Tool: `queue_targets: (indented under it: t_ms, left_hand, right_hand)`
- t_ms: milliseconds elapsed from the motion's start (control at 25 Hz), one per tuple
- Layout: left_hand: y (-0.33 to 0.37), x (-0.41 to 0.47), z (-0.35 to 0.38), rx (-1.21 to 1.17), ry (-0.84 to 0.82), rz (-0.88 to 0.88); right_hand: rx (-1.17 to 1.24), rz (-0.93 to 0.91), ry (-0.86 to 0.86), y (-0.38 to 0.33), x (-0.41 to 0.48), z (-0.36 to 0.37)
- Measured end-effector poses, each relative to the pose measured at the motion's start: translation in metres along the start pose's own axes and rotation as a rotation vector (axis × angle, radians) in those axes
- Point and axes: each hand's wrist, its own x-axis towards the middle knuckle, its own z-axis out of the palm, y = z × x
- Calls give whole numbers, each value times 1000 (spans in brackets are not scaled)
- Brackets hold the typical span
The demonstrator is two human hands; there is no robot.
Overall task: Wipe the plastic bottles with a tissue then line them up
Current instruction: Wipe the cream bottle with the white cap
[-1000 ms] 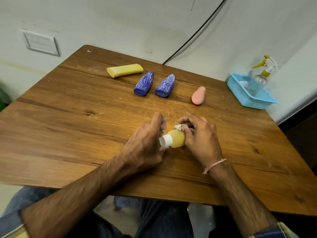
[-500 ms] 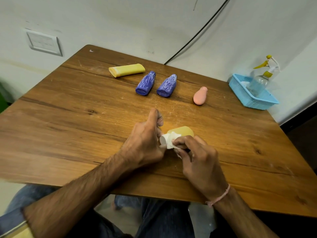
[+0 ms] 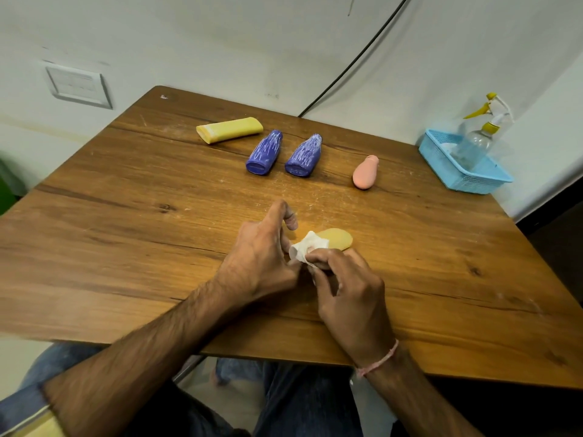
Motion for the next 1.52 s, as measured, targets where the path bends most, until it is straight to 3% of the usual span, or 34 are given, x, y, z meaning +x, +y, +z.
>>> queue_targets:
  t_ms: [160, 360, 600, 720, 960, 1120, 1280, 1360, 1520]
  left_hand:
    - [-1, 2, -2, -70, 24, -80]
    - [3, 3, -5, -345, 83, -278]
    - [-4, 5, 1, -137, 142, -311]
    - [-5, -1, -1, -58, 198, -297]
    - [6, -2, 1, 268, 50, -164]
    - [2, -2, 3, 260, 53, -160]
    - [9, 3, 10, 283, -32, -100]
    - [9, 7, 13, 289, -16, -121]
    - [6, 7, 12, 142, 39, -178]
  right_hand:
    - [-27, 49, -16, 11, 2, -13]
    - [33, 274, 155, 22, 18, -30]
    - [128, 346, 155, 19, 35, -20]
    - [147, 318, 145, 12, 43, -10]
    - [86, 102, 9, 1, 49, 14]
    - [117, 190, 122, 9, 36, 15]
    - [298, 354, 82, 6, 38, 12]
    - [276, 293, 43, 1, 39, 13]
    - [8, 93, -54, 4, 45, 12]
